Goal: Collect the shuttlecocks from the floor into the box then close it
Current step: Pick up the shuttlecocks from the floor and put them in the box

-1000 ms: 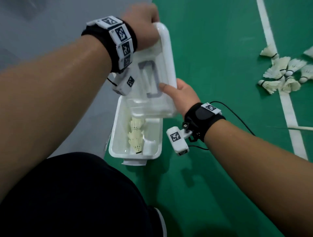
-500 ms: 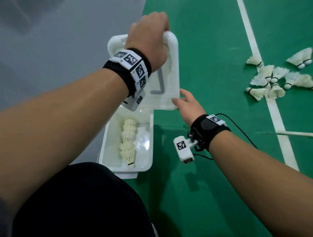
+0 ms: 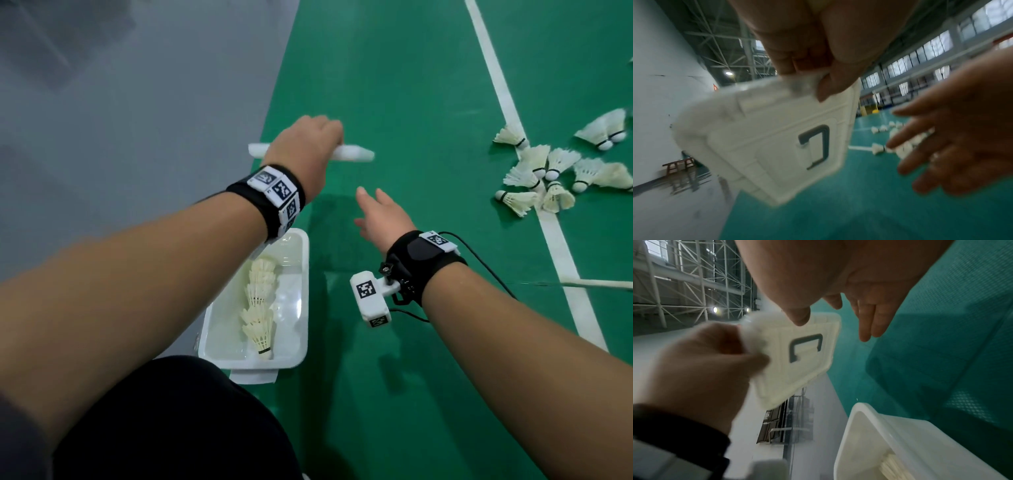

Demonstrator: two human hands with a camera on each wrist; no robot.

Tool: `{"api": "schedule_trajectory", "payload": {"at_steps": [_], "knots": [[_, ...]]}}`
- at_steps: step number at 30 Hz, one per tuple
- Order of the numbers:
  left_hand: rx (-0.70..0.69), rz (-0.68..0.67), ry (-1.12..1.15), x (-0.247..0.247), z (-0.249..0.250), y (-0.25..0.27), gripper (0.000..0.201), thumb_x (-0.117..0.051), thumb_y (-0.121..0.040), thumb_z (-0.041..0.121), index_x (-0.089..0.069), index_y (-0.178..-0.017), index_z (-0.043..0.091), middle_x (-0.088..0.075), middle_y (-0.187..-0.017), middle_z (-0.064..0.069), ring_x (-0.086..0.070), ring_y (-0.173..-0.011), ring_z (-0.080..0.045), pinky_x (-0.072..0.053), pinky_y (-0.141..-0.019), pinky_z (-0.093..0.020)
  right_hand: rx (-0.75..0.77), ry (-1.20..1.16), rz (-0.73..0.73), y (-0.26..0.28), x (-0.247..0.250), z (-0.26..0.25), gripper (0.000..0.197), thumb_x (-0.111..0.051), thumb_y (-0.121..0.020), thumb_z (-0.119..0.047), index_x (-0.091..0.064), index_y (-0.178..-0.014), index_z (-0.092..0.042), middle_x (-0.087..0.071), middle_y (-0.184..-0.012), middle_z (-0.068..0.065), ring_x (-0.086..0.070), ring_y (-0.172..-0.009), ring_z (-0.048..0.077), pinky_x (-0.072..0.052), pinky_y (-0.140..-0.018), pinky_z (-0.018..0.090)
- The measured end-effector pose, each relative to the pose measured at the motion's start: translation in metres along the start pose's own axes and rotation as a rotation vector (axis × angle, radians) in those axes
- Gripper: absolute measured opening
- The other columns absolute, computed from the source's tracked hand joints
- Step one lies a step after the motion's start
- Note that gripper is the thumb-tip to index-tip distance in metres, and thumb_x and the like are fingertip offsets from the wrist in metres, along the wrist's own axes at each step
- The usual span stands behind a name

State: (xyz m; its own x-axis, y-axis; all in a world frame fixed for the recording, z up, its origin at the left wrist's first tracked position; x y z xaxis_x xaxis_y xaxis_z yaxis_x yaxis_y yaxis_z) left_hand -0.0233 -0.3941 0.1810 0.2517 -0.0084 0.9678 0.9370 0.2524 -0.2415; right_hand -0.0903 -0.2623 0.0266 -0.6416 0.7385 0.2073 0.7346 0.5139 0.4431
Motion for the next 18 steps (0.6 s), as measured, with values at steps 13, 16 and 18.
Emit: {"api": "schedule_trajectory", "payload": {"at_steps": [13, 16, 18], "knots": [[0.145, -0.722, -0.228, -0.126, -0.021, 0.026, 0.04, -0.055, -0.1, 0.014, -0.063, -0.14, 0.017, -0.068, -0.135, -0.01, -0.065, -0.122, -0.033, -0.055, -0.102, -0.042, -0.009, 0.005, -0.026, 0.026, 0.017, 0.002, 0.054, -0.052, -0.106, -0.045, -0.051, -0.152, -0.017, -0.06, -0.143, 0.0, -0.075, -0.105, 0.021, -0.061, -0.097, 0.049], [0.104, -0.715, -0.204, -0.128, 0.006, 0.014, 0.038, -0.054, -0.098, 0.015, -0.067, -0.135, 0.015, -0.071, -0.13, -0.011, -0.066, -0.119, -0.034, -0.056, -0.101, -0.043, -0.014, 0.018, 0.002, 0.026, 0.032, 0.007, 0.042, -0.055, -0.106, -0.034, -0.058, -0.144, -0.016, -0.065, -0.133, 0.002, -0.076, -0.104, 0.025, -0.061, -0.093, 0.049], [0.068, -0.716, -0.189, -0.129, 0.027, 0.004, 0.036, -0.054, -0.097, 0.016, -0.071, -0.128, 0.013, -0.073, -0.124, -0.011, -0.069, -0.113, -0.032, -0.057, -0.099, -0.043, -0.015, 0.024, 0.027, 0.025, 0.046, 0.012, 0.033, -0.057, -0.104, -0.028, -0.063, -0.135, -0.017, -0.068, -0.122, 0.002, -0.076, -0.102, 0.027, -0.061, -0.09, 0.049]]}}
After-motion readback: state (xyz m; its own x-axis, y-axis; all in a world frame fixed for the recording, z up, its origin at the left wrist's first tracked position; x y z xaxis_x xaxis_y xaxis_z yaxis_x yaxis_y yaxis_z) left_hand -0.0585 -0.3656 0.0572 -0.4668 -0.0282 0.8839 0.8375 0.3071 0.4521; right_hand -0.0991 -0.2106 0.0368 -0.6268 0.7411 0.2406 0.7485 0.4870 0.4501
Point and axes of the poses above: each hand's wrist, its own y-axis away from the middle knuckle, its own x-axis out of the back of the hand, z = x × y, the point moved 5 cm from there along -y, towards the middle knuckle
